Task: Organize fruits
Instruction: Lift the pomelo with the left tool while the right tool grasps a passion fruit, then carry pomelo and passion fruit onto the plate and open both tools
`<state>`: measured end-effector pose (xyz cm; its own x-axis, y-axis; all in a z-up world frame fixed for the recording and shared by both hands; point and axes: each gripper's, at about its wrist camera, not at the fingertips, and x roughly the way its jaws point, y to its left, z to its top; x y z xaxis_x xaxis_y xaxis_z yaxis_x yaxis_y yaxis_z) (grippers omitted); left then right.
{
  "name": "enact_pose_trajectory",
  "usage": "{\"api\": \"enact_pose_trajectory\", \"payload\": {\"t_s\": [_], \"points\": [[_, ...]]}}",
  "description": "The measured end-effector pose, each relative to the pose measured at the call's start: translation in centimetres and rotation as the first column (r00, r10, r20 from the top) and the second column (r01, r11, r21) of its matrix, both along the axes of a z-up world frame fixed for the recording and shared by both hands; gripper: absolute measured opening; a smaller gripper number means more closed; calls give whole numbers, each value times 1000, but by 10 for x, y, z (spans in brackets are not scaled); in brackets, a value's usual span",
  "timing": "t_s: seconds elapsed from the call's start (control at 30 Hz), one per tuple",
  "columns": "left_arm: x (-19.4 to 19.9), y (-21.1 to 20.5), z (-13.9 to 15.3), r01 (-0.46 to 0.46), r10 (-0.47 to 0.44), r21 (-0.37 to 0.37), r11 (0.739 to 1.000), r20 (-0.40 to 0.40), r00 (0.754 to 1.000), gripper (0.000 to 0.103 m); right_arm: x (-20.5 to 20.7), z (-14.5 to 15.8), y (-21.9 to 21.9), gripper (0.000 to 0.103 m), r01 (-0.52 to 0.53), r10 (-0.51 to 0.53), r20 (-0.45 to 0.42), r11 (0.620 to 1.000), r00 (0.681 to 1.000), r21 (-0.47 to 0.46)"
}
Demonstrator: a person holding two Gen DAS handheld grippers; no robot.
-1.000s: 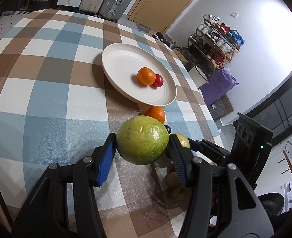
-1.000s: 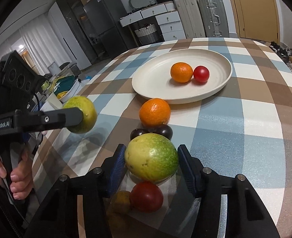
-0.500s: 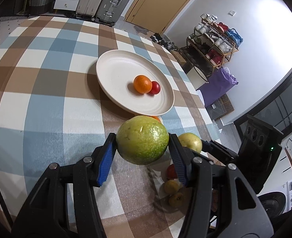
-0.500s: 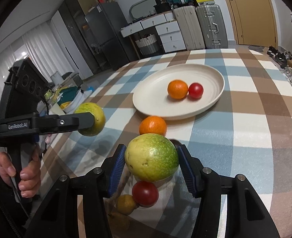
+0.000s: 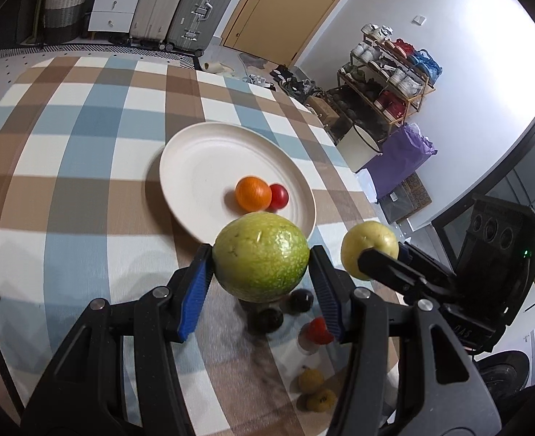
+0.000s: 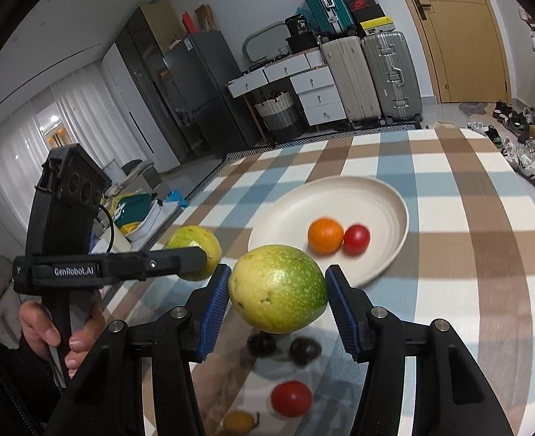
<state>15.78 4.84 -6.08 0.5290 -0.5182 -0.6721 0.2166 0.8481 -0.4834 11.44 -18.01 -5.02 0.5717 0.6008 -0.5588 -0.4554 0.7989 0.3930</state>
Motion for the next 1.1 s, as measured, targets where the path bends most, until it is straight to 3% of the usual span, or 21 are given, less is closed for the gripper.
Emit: {"api": "enact_pose_trajectory", "payload": {"t_s": [0.27, 0.63, 1.1], "points": [[34, -4, 5, 4, -4, 8, 1000, -4, 1000, 51, 37, 1, -8, 54, 18, -17, -26, 999, 1000, 42], [78, -3, 2, 2, -2, 26, 1000, -16, 1000, 51, 79, 9, -6, 54, 24, -23, -15, 999, 1000, 32], [129, -7, -11, 10, -8, 51, 999, -38, 999, 51, 135, -11, 7, 54, 28, -28, -65, 1000, 998, 3]]}}
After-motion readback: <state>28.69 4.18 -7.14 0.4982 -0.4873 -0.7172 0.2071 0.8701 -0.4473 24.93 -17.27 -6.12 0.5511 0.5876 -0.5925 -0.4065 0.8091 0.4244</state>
